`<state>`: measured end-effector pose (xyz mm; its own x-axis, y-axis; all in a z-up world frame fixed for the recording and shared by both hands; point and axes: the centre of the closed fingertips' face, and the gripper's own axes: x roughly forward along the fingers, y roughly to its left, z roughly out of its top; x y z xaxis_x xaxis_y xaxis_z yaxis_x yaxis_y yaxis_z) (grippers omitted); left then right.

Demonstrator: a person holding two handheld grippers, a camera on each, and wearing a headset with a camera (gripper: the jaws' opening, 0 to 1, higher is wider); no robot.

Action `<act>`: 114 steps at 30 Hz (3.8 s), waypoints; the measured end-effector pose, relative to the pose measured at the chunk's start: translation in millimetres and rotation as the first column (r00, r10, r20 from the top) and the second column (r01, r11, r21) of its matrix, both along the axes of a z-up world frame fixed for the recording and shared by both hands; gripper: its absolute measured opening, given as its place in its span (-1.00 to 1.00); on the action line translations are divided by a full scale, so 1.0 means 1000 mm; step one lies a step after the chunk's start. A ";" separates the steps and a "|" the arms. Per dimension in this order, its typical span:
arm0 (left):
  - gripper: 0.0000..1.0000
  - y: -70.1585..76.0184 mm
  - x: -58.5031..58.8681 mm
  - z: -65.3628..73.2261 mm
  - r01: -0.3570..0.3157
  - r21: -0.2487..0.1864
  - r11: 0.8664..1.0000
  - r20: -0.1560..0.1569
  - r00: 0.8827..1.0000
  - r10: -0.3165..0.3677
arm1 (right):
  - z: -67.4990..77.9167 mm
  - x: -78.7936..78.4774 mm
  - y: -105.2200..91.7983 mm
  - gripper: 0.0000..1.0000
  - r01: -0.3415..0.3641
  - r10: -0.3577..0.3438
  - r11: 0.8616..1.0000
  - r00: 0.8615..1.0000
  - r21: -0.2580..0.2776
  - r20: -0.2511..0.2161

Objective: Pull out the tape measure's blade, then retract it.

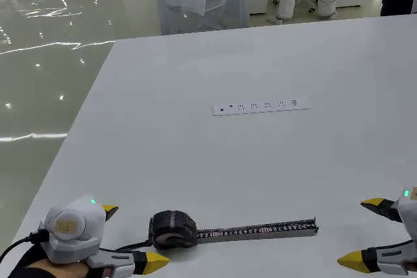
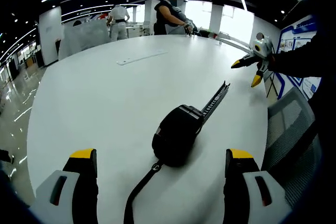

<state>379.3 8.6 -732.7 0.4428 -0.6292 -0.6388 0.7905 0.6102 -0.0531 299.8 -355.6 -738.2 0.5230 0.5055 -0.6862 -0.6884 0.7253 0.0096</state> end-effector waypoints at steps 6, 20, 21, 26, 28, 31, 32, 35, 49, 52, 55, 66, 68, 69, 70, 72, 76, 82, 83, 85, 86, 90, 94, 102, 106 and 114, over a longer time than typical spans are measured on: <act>0.99 0.012 -0.005 0.003 -0.035 -0.010 0.999 0.009 0.999 0.035 | 0.002 -0.011 -0.012 0.77 0.048 -0.049 0.999 0.999 0.015 0.018; 0.99 0.029 -0.021 0.004 -0.076 -0.012 0.997 0.039 0.996 0.076 | 0.003 -0.034 -0.033 0.98 0.102 -0.103 0.995 0.994 0.014 0.042; 0.99 0.031 -0.023 0.002 -0.073 -0.013 0.997 0.033 0.997 0.073 | 0.003 -0.036 -0.034 0.98 0.102 -0.103 0.995 0.994 0.016 0.040; 0.99 0.037 -0.027 0.005 -0.089 -0.019 0.996 0.036 0.995 0.089 | 0.002 -0.043 -0.049 0.98 0.149 -0.150 0.989 0.988 0.026 0.044; 0.99 0.040 -0.029 0.008 -0.098 -0.025 0.995 0.039 0.994 0.099 | 0.001 -0.047 -0.053 0.98 0.157 -0.157 0.988 0.987 0.017 0.037; 0.99 0.046 -0.028 0.006 -0.112 -0.027 0.993 0.046 0.993 0.113 | 0.002 -0.051 -0.055 0.98 0.148 -0.148 0.989 0.988 0.005 0.036; 0.99 0.048 -0.029 0.006 -0.114 -0.027 0.993 0.048 0.992 0.115 | 0.001 -0.053 -0.056 0.98 0.144 -0.144 0.990 0.989 0.002 0.032; 0.99 0.052 -0.030 0.003 -0.128 -0.032 0.991 0.046 0.991 0.129 | 0.004 -0.058 -0.058 0.98 0.122 -0.121 0.992 0.992 -0.018 0.048; 0.99 0.062 -0.036 0.006 -0.139 -0.036 0.990 0.053 0.989 0.141 | 0.012 -0.063 -0.068 0.98 0.142 -0.139 0.989 0.988 -0.035 0.070; 0.99 0.064 -0.035 0.007 -0.140 -0.036 0.989 0.063 0.988 0.142 | 0.013 -0.062 -0.069 0.98 0.141 -0.138 0.989 0.988 -0.035 0.071; 0.99 0.066 -0.036 0.006 -0.140 -0.028 0.990 0.064 0.988 0.141 | 0.014 -0.062 -0.070 0.98 0.141 -0.138 0.989 0.988 -0.037 0.071; 0.99 0.065 -0.040 0.006 -0.140 -0.016 0.990 0.067 0.988 0.141 | 0.013 -0.063 -0.069 0.98 0.134 -0.131 0.990 0.989 -0.042 0.069; 0.99 0.066 -0.040 0.004 -0.139 -0.013 0.990 0.066 0.988 0.140 | 0.012 -0.064 -0.070 0.98 0.134 -0.131 0.990 0.989 -0.044 0.066; 0.99 0.066 -0.040 0.004 -0.140 -0.013 0.990 0.066 0.988 0.140 | 0.011 -0.064 -0.071 0.98 0.134 -0.131 0.990 0.989 -0.044 0.065; 0.99 0.066 -0.039 0.004 -0.142 -0.015 0.990 0.065 0.988 0.143 | 0.010 -0.064 -0.072 0.98 0.136 -0.133 0.990 0.989 -0.048 0.061; 0.99 0.066 -0.038 0.004 -0.143 -0.013 0.990 0.065 0.987 0.144 | 0.010 -0.065 -0.073 0.98 0.142 -0.139 0.988 0.989 -0.052 0.052; 0.99 0.064 -0.036 0.004 -0.140 -0.010 0.990 0.061 0.988 0.140 | 0.006 -0.068 -0.073 0.98 0.144 -0.141 0.988 0.989 -0.057 0.039; 0.99 0.064 -0.034 0.003 -0.145 -0.011 0.989 0.059 0.988 0.145 | 0.005 -0.070 -0.072 0.98 0.139 -0.137 0.989 0.990 -0.059 0.027; 0.99 0.062 -0.034 0.006 -0.145 -0.013 0.989 0.060 0.988 0.145 | 0.004 -0.070 -0.072 0.98 0.136 -0.134 0.989 0.991 -0.062 0.027; 0.99 0.062 -0.033 0.004 -0.143 -0.013 0.990 0.060 0.988 0.144 | 0.003 -0.069 -0.073 0.98 0.135 -0.134 0.989 0.991 -0.066 0.024; 0.99 0.062 -0.033 0.004 -0.143 -0.013 0.990 0.061 0.988 0.143 | 0.004 -0.069 -0.073 0.98 0.132 -0.130 0.989 0.991 -0.069 0.028; 0.99 0.060 -0.033 0.005 -0.137 -0.013 0.990 0.061 0.989 0.138 | 0.007 -0.065 -0.071 0.98 0.118 -0.115 0.991 0.993 -0.070 0.039; 0.99 0.059 -0.031 0.006 -0.140 -0.021 0.990 0.063 0.988 0.141 | 0.006 -0.067 -0.068 0.98 0.095 -0.093 0.992 0.995 -0.083 0.028; 0.99 0.056 -0.024 0.008 -0.166 -0.049 0.985 0.075 0.983 0.170 | 0.003 -0.070 -0.067 0.98 0.105 -0.104 0.992 0.994 -0.074 0.013; 0.99 0.048 -0.027 0.005 -0.173 -0.048 0.984 0.049 0.983 0.176 | 0.005 -0.066 -0.066 0.98 0.117 -0.118 0.991 0.993 -0.059 0.003; 0.98 0.034 -0.025 0.000 -0.199 -0.008 0.980 0.031 0.979 0.200 | 0.006 -0.057 -0.063 0.98 0.128 -0.129 0.990 0.992 -0.052 -0.013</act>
<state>354.2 42.3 -732.4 0.5793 -0.5290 -0.6202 0.6542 0.7555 -0.0334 243.2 -418.6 -732.6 0.5700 0.3992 -0.7182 -0.5895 0.8076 -0.0190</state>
